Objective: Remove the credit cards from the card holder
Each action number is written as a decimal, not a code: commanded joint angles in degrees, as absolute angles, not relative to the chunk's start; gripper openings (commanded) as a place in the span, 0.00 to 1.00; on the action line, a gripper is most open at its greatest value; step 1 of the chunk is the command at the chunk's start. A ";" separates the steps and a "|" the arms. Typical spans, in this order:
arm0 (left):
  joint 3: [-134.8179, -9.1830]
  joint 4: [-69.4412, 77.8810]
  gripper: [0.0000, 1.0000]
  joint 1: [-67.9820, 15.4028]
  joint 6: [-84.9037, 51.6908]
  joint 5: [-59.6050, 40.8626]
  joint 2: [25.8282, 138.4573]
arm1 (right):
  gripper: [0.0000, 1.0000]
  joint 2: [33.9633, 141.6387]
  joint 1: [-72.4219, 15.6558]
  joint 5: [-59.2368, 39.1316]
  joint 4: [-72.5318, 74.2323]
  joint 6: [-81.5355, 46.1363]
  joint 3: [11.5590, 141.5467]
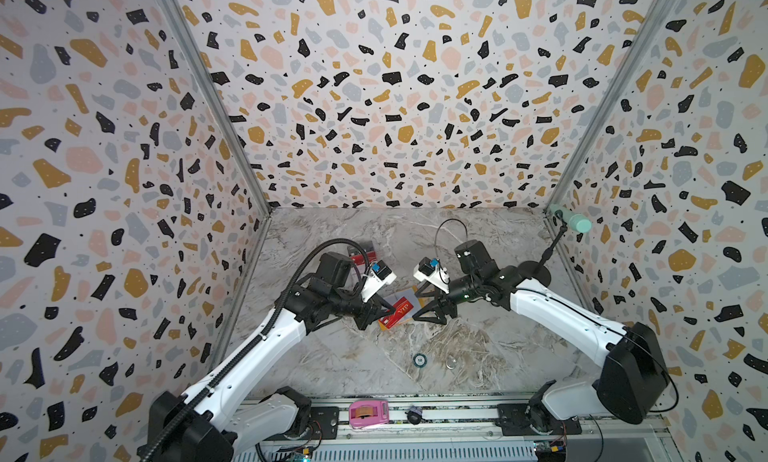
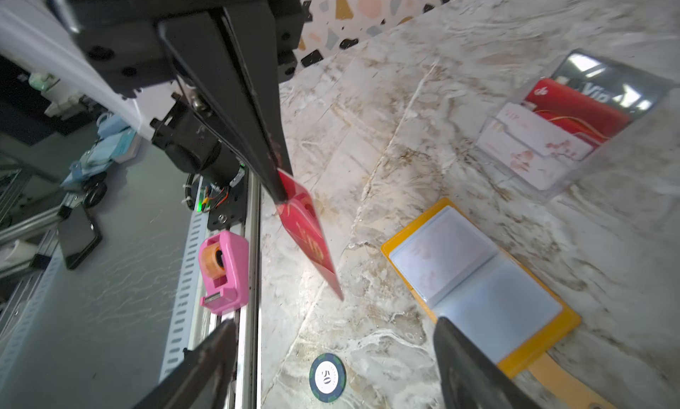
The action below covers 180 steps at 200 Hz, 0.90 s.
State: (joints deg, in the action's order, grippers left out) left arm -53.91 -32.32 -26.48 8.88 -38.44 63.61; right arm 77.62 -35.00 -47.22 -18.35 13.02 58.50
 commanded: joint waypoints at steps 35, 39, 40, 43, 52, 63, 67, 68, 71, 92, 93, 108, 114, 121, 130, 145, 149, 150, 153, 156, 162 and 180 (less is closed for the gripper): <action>-57.08 -24.27 0.00 -20.69 7.71 -27.35 63.10 | 0.94 69.37 -30.02 -43.26 -3.85 2.81 51.55; -57.05 -23.67 0.00 -19.92 7.84 -27.97 63.04 | 0.95 68.96 -29.66 -43.16 -2.93 2.17 50.91; -56.96 -23.48 0.00 -19.71 7.92 -28.09 63.03 | 0.95 68.89 -29.60 -43.20 -2.65 1.97 50.77; -56.87 -22.96 0.00 -19.14 8.11 -28.60 63.02 | 0.97 68.55 -29.29 -43.19 -1.72 1.33 50.26; -56.50 -21.37 0.00 -17.21 8.53 -29.56 62.69 | 0.99 67.59 -28.43 -43.37 1.78 -0.93 48.28; -55.93 -19.40 0.00 -14.99 9.21 -29.75 62.32 | 0.99 66.75 -27.64 -43.98 4.85 -2.76 46.37; -55.74 -18.77 0.00 -14.34 9.66 -29.64 62.24 | 0.99 66.55 -27.41 -44.03 5.43 -3.11 45.88; -55.69 -18.70 0.00 -14.16 9.75 -29.63 62.24 | 0.99 66.50 -27.37 -43.99 5.53 -3.14 45.79; -55.58 -18.37 0.00 -13.65 10.21 -29.57 62.15 | 0.99 66.30 -27.20 -43.84 5.72 -3.30 45.45; -56.17 -18.55 0.00 -11.23 14.83 -29.46 62.77 | 0.99 65.68 -26.23 -42.99 8.16 -5.00 43.69; -56.21 -18.64 0.00 -11.15 15.24 -29.63 62.80 | 0.99 65.67 -26.21 -42.94 8.25 -5.09 43.60; -57.89 -21.43 0.00 -10.33 20.34 -30.97 64.32 | 0.99 65.65 -25.36 -42.92 10.48 -6.59 42.45; -58.50 -22.20 0.00 -10.04 21.91 -31.31 65.19 | 0.99 65.69 -25.04 -43.21 11.81 -7.57 41.92; -59.05 -22.81 0.00 -9.63 23.65 -31.28 66.15 | 0.99 65.73 -24.64 -43.77 14.19 -9.05 40.97; -59.97 -23.55 0.00 -9.43 25.72 -30.61 67.64 | 0.99 65.87 -24.14 -44.47 16.71 -10.61 40.04; -62.15 -26.65 0.00 -8.75 31.47 -30.85 70.47 | 0.99 66.54 -23.74 -44.58 18.43 -11.85 39.52; -62.80 -27.65 0.00 -8.70 33.05 -30.85 71.31 | 0.99 66.69 -23.65 -44.64 18.50 -11.94 39.55; -63.04 -27.93 0.00 -8.66 33.44 -30.85 71.47 | 0.99 66.70 -23.65 -44.64 18.52 -11.95 39.55; -63.55 -28.60 0.00 -8.58 34.59 -30.89 72.20 | 0.99 66.88 -23.60 -44.65 18.49 -12.00 39.53; -64.25 -29.48 0.00 -8.49 35.61 -30.98 72.90 | 0.99 67.03 -23.56 -44.65 18.39 -11.99 39.59; -65.51 -31.06 0.00 -8.19 38.14 -31.34 74.23 | 0.99 67.22 -23.48 -44.73 18.28 -11.95 39.64; -68.85 -34.36 0.00 -7.53 43.87 -33.86 78.28 | 0.99 67.42 -23.28 -44.59 17.77 -11.75 39.48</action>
State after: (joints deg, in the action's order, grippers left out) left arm -64.73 -28.27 -8.56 32.53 -30.20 74.72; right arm 67.46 -23.66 -43.88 15.18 -10.24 39.22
